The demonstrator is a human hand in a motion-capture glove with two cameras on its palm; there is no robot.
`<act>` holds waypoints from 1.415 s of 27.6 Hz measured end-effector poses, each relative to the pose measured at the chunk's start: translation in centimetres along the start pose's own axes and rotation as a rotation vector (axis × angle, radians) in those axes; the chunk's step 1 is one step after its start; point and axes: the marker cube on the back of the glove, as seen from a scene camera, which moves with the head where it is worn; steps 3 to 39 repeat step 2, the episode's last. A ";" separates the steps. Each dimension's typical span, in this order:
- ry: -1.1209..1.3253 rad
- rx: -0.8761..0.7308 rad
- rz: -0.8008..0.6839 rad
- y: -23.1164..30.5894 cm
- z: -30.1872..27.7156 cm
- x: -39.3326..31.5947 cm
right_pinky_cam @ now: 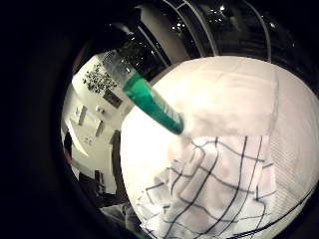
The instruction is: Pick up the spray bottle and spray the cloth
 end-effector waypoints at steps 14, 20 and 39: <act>-0.006 -0.003 -0.002 0.2 0.2 -0.4; -0.006 -0.003 -0.002 0.2 0.2 -0.4; -0.006 -0.003 -0.002 0.2 0.2 -0.4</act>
